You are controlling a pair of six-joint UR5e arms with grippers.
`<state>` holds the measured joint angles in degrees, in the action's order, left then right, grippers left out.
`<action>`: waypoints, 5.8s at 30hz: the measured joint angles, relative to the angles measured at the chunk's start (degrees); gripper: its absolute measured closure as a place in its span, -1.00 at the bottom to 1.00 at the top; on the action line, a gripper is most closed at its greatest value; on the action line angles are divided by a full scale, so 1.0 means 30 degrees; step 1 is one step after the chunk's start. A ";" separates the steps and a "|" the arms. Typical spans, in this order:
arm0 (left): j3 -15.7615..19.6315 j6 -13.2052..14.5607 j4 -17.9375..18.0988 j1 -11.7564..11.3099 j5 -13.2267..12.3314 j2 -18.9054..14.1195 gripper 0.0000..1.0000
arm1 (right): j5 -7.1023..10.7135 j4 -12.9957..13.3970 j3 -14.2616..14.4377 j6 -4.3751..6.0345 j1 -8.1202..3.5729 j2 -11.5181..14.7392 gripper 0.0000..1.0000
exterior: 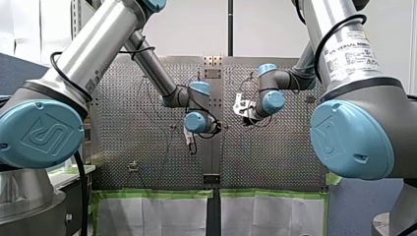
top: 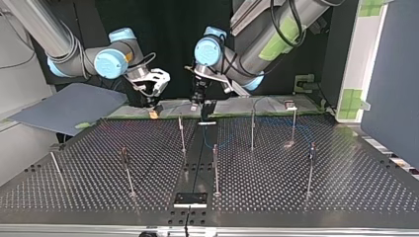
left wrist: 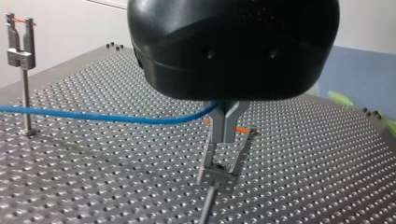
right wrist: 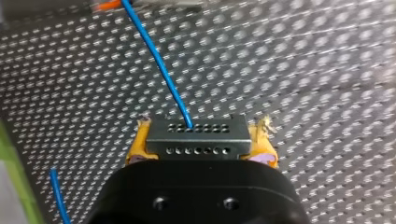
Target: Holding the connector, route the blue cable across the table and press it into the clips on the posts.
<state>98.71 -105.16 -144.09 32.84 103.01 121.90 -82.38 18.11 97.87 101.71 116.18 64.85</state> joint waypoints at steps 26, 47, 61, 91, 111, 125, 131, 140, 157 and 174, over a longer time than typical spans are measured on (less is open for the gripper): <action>-0.2587 -0.0135 -0.0470 -0.0600 -0.0334 0.2050 1.00 | 0.0184 0.0849 -0.0061 0.0101 -0.1282 -0.0755 1.00; -0.3394 -0.0192 -0.1155 -0.1936 -0.2431 0.2106 1.00 | 0.0392 0.0887 -0.0723 0.0103 -0.2204 -0.1483 1.00; -0.5198 -0.0094 -0.2288 -0.1998 -0.1707 0.3851 1.00 | 0.0566 0.0906 -0.1573 0.0174 -0.2411 -0.1724 1.00; -0.7843 0.0729 -0.6355 -0.2113 -0.0943 0.4066 -1.00 | 0.0694 0.0909 -0.2048 0.0204 -0.3748 -0.2010 1.00; -0.6277 0.1355 -0.7558 -0.1929 -0.1077 0.2347 -1.00 | 0.0709 0.0851 -0.2023 0.0136 -0.3788 -0.2088 1.00; -0.3958 0.1961 -0.7582 -0.0838 -0.1008 0.0049 -1.00 | 0.0737 0.0790 -0.2020 0.0202 -0.3880 -0.2115 1.00; -0.3131 0.1579 -0.6985 0.0118 -0.0383 -0.0407 -1.00 | 0.0716 0.0534 -0.2021 0.0218 -0.4134 -0.2115 1.00; -0.4049 0.0946 -0.6032 0.1685 0.1156 -0.0210 -1.00 | 0.0695 0.0152 -0.2021 0.0096 -0.4604 -0.2116 1.00; -0.6725 0.0668 -0.8529 0.3959 0.3762 0.2323 -1.00 | 0.0980 0.0223 -0.2126 -0.0114 -0.5079 -0.2090 1.00; -0.9420 0.0351 -1.0187 0.4314 0.5298 0.5020 -1.00 | 0.1091 0.0245 -0.2173 -0.0105 -0.5080 -0.2087 1.00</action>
<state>70.45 -104.11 -174.65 45.78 118.91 136.96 -79.11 18.85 91.35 101.39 100.94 58.59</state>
